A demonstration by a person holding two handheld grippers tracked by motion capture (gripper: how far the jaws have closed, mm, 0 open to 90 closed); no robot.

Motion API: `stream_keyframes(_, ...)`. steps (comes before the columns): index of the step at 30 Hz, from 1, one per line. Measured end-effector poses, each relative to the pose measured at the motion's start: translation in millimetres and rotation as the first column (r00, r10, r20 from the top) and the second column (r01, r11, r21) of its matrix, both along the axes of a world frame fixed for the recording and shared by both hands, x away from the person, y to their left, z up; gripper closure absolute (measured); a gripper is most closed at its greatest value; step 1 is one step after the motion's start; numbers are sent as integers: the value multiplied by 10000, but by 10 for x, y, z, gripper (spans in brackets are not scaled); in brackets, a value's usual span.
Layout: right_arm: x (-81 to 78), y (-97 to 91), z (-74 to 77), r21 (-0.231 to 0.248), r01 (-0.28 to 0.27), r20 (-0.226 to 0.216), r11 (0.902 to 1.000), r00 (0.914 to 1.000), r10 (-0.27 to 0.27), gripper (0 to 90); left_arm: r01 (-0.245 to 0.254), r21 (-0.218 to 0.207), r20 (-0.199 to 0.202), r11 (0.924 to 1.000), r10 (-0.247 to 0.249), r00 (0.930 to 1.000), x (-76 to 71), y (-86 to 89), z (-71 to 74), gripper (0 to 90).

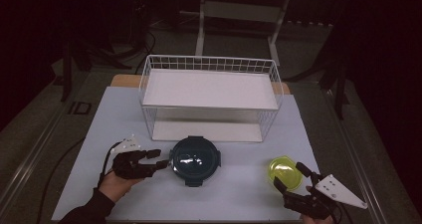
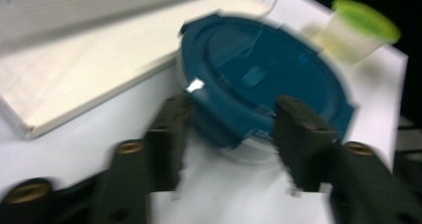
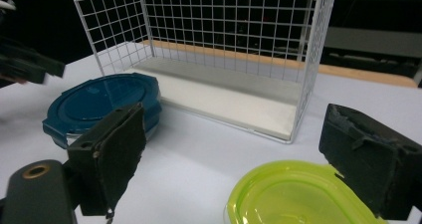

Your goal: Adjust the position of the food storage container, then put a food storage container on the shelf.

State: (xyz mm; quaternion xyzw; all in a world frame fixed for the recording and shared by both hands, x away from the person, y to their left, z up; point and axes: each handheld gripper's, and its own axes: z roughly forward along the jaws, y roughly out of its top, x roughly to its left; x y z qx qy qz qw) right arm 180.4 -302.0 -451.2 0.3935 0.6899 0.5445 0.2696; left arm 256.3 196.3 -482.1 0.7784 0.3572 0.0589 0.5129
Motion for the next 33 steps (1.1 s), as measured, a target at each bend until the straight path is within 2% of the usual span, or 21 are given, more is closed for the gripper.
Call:
stream_keyframes(1, -7, 9, 17, -58, -128, 66, 9999, 9999, 129, 108, 104, -89, 78, 9999, -103, 9999, -19, 1, 15, 266)
stream_keyframes(3, -10, 17, 29, -10, -253, 61, 9997, 9997, 253, 140, 203, -296, 29, 9994, -202, 9998, -46, -7, 42, 186)
stream_keyframes(4, -12, 28, 40, -9, -350, 75, 9994, 9994, 350, 148, 206, -282, -18, 9994, -207, 9998, -56, -17, 52, 123)
stream_keyframes(6, -24, 60, 67, -51, -394, 128, 9992, 9991, 395, 148, 283, -329, -25, 9991, -284, 9996, -76, -37, 72, 61)
stream_keyframes(8, -39, 102, 105, -120, -558, 356, 9984, 9978, 562, 144, 226, -269, -31, 9994, -227, 9997, -93, -55, 106, 39)
stream_keyframes(10, -37, 136, 142, -36, -687, 318, 9976, 9971, 688, 141, 187, -214, -102, 9996, -190, 9998, -97, -64, 145, 8)
stream_keyframes(11, -22, 155, 159, 18, -751, 88, 9972, 9971, 751, 140, 198, -285, -149, 9994, -202, 9997, -97, -66, 162, 8)
stream_keyframes(13, 9, 198, 178, 65, -837, -17, 9965, 9965, 838, 141, 95, -233, -190, 9997, -99, 9998, -92, -68, 197, 7)
stream_keyframes(15, 38, 255, 202, -6, -997, 38, 9950, 9950, 997, 142, -17, -185, -151, 9998, 15, 9999, -83, -71, 227, 6)
stream_keyframes(16, 69, 331, 242, -231, -1101, 173, 9937, 9937, 1105, 142, -188, -191, -38, 9996, 187, 9998, -79, -73, 238, 6)
stream_keyframes(17, 69, 331, 242, -231, -1101, 173, 9937, 9937, 1105, 142, -227, -260, 64, 9994, 228, 9997, -74, -76, 248, 6)
stream_keyframes(22, 201, 550, 334, -381, -1549, 153, 9872, 9877, 1556, 124, -175, -223, 182, 9996, 179, 9997, -13, -130, 287, 6)
stream_keyframes(24, 249, 631, 358, -521, -1479, 216, 9876, 9886, 1492, 109, -185, -307, 130, 9994, 189, 9997, 16, -152, 294, 6)
stream_keyframes(27, 325, 750, 373, -591, -1604, 284, 9853, 9863, 1623, 107, -276, -421, -43, 9987, 274, 9996, 69, -181, 281, 7)
stream_keyframes(29, 374, 824, 371, -577, -2038, 31, 9773, 9789, 2043, 106, -252, -425, -313, 9988, 239, 9992, 114, -201, 256, 7)
stream_keyframes(30, 394, 860, 363, -629, -2028, 36, 9772, 9791, 2035, 106, -304, -535, -539, 9981, 275, 9982, 140, -212, 235, 7)
stream_keyframes(31, 425, 903, 352, -703, -2197, -68, 9730, 9755, 2198, 106, -332, -535, -673, 9980, 296, 9973, 155, -218, 221, 7)
stream_keyframes(33, 471, 956, 327, -762, -2283, -220, 9706, 9736, 2273, 106, -642, -421, -821, 9971, 606, 9948, 193, -233, 179, 6)
